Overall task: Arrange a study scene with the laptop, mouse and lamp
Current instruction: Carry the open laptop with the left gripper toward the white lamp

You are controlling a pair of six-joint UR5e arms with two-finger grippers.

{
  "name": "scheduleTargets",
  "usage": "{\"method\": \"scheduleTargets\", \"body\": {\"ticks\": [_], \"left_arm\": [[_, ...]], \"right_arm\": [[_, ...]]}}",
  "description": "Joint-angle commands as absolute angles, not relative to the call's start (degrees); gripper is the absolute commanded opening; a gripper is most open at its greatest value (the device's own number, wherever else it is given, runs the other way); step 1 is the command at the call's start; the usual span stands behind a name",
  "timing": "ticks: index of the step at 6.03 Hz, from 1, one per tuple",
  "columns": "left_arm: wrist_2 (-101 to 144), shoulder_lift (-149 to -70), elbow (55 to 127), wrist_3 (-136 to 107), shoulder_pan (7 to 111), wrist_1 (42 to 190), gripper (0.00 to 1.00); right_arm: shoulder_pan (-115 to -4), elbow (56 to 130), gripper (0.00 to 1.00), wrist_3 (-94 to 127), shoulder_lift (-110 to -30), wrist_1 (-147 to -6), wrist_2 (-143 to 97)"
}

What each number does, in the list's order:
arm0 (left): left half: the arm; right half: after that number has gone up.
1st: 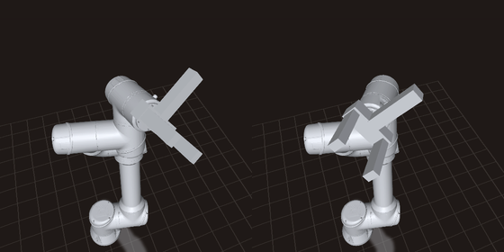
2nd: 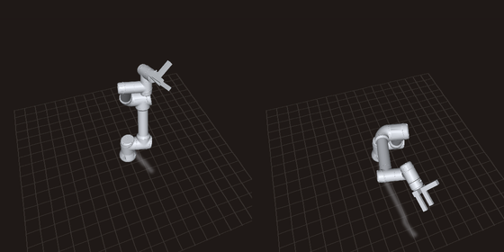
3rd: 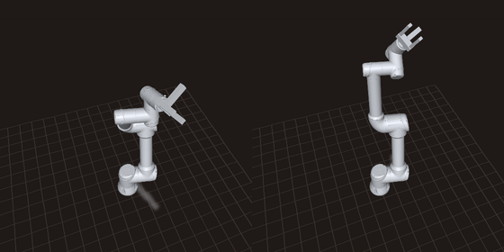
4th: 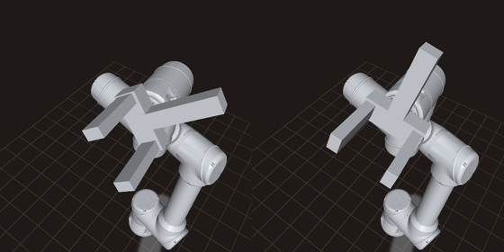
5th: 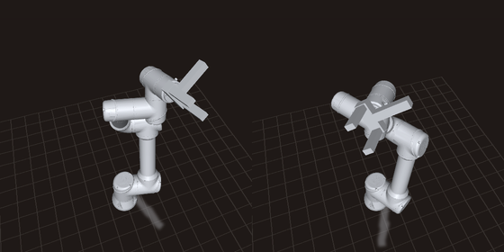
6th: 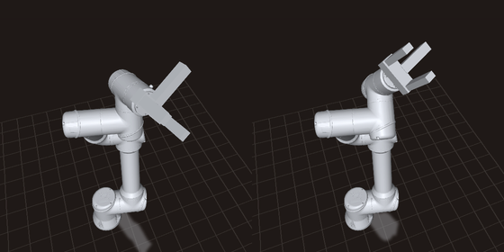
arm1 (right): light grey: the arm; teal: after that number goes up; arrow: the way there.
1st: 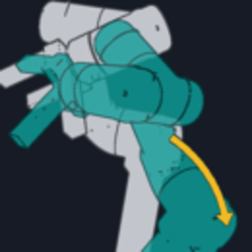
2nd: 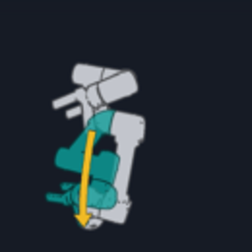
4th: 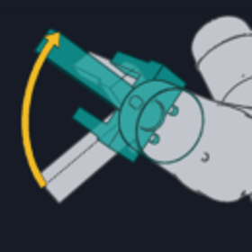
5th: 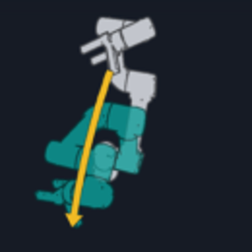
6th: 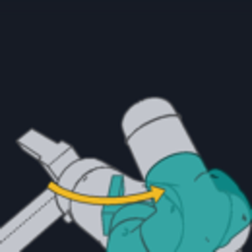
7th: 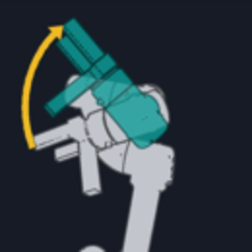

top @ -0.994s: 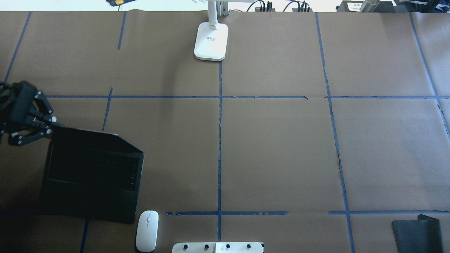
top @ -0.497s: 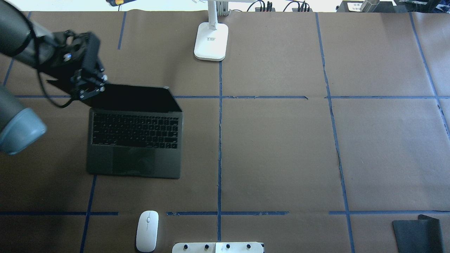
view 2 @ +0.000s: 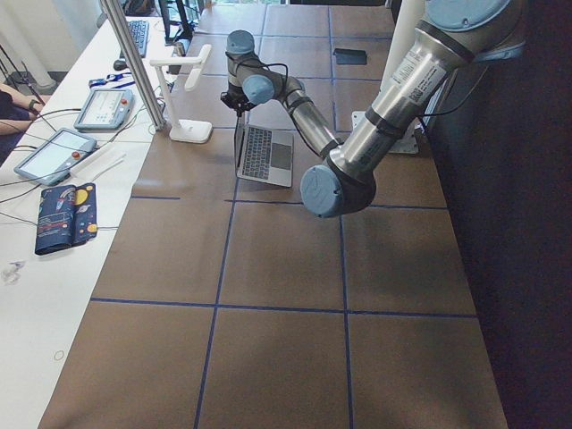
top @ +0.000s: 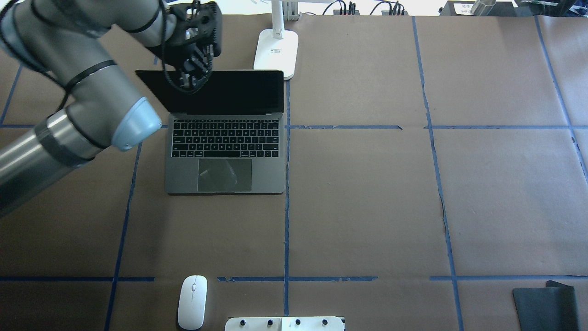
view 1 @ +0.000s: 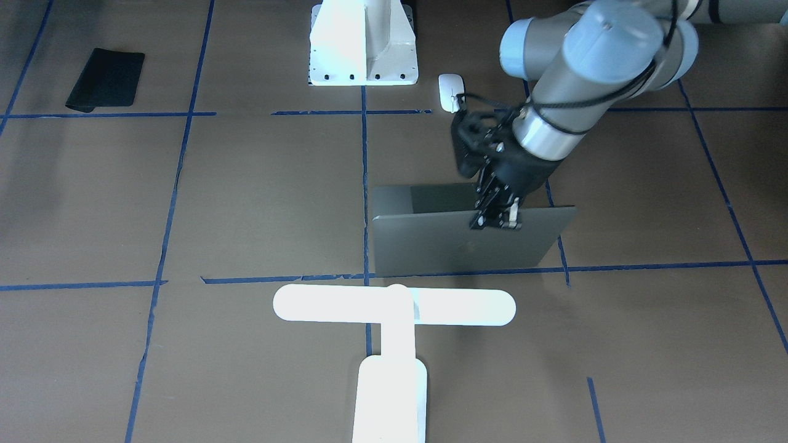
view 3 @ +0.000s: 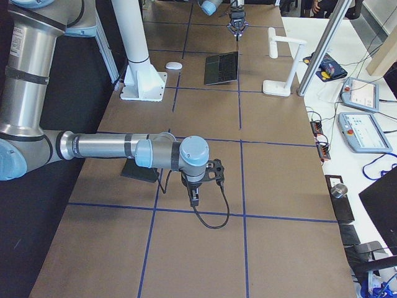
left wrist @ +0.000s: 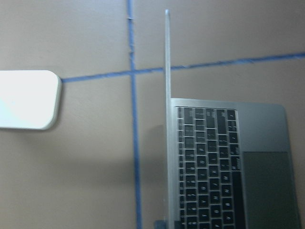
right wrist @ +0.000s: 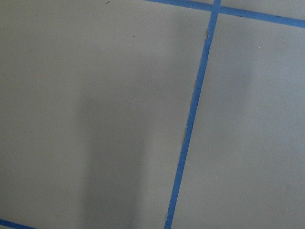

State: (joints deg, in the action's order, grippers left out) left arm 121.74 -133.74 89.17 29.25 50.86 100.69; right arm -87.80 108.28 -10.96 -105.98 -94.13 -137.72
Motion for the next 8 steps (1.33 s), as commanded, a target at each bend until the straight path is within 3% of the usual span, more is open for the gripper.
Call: {"method": "scheduleTargets", "body": {"ticks": [1, 2, 4, 5, 8], "left_arm": [[119.0, -139.5, 78.8, 29.0, 50.5, 107.4, 0.09], [118.1, -139.3, 78.8, 29.2, 50.4, 107.9, 0.27], [115.0, -136.6, 79.3, 30.3, 49.9, 115.9, 0.47], [113.2, -134.5, 82.5, 30.3, 50.0, 115.8, 0.78], [114.2, -130.2, 88.9, 29.8, 53.0, 114.3, 0.78]], "right_arm": [[-87.8, 108.3, 1.0, -10.9, -106.0, -94.1, -137.8], [-87.8, 108.3, 1.0, -11.0, -106.0, -94.1, -137.8], [-87.8, 108.3, 1.0, -11.0, -105.9, -94.1, -137.8], [-87.8, 108.3, 1.0, -11.0, -105.9, -94.1, -137.8], [-87.8, 108.3, 1.0, -11.0, -105.9, -94.1, -137.8]]}}
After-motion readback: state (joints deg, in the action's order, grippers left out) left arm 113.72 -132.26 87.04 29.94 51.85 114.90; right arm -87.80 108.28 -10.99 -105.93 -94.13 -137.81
